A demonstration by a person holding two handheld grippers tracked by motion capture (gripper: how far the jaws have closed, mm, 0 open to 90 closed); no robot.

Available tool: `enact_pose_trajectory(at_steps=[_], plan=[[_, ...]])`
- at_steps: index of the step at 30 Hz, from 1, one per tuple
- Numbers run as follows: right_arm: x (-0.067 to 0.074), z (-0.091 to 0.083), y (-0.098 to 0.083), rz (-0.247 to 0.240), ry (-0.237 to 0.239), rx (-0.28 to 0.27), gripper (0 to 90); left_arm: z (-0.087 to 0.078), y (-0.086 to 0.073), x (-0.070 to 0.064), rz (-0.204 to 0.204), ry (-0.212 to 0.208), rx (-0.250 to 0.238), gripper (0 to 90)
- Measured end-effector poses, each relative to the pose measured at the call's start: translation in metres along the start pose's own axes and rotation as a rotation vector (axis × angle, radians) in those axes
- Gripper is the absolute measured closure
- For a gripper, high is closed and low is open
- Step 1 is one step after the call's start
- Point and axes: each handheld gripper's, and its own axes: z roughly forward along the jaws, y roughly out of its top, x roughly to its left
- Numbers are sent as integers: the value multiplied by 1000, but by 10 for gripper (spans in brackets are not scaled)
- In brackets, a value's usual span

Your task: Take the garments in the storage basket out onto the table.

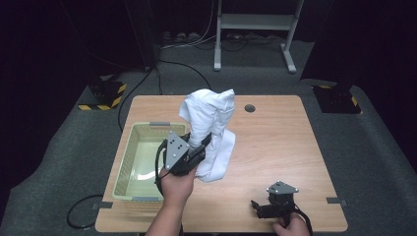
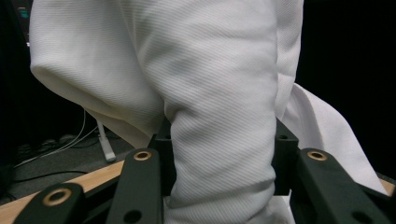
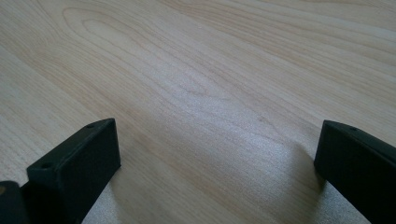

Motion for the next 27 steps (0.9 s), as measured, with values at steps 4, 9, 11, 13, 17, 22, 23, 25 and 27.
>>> enact_pose_trajectory(at_steps=[4,9,11,13,17,22,23,25,27], plan=[[0,0,0,0,0,0,0,5,1,-6,0,-10,-3,592],[0,0,0,0,0,0,0,10,1,-12,0,-21,2,592],[0,0,0,0,0,0,0,11,1,-13,1,-24,4,592],[0,0,0,0,0,0,0,13,1,-16,1,-31,6,592],[0,0,0,0,0,0,0,18,1,-20,-2,-41,8,592],[0,0,0,-1,0,0,0,23,-2,-24,-10,-47,11,593],[0,0,0,-1,0,0,0,23,-2,-24,-10,-47,11,592],[0,0,0,-1,0,0,0,25,-4,-26,-19,-50,10,593],[0,0,0,0,0,0,0,27,-5,-28,-18,-54,15,593]])
